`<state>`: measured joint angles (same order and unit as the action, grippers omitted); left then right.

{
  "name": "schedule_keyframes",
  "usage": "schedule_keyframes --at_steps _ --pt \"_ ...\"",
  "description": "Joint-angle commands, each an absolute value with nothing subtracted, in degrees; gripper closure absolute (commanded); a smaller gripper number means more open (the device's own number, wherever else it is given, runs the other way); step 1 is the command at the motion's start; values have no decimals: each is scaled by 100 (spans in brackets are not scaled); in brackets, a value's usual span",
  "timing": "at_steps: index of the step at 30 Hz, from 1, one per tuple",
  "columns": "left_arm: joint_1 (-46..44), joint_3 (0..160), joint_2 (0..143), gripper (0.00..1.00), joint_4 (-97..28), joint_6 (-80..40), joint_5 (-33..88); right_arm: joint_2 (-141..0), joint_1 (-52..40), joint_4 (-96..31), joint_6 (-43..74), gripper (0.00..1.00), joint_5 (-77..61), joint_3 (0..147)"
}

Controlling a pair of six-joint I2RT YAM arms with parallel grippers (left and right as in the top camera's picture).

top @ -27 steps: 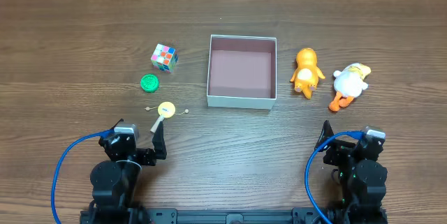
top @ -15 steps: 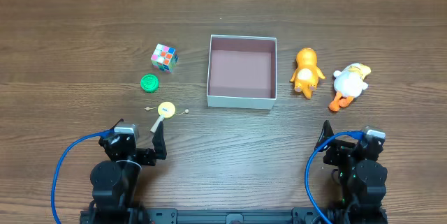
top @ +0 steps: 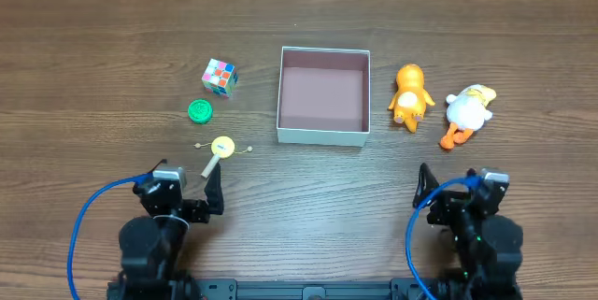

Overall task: Pack container
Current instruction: 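Reach the right gripper to the orange dinosaur toy and grasp it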

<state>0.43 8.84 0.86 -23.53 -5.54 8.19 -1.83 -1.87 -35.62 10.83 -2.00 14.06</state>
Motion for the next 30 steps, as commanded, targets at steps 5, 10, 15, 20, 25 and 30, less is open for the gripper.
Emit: schedule_keyframes --at_steps 5,10,15,20,25,30 --pt "73 3144 1964 0 -3267 -987 1011 -3275 -148 -5811 1192 0 -458 5332" --pt "73 6040 4989 0 -4617 -843 1017 -7032 -154 -7596 1197 0 -521 8613" --pt "73 7498 6657 0 -5400 -766 1011 -8844 -154 -6895 1236 6 -1035 8976" --pt "73 7496 7284 0 -5413 -766 836 -10427 -154 -6410 1573 5 -517 8976" --pt "73 7496 7719 0 -5559 -768 838 -11257 -154 -5920 1671 6 -261 8965" --pt "73 7496 8086 0 -5559 -768 838 -11799 -154 -5865 1673 26 -244 8965"
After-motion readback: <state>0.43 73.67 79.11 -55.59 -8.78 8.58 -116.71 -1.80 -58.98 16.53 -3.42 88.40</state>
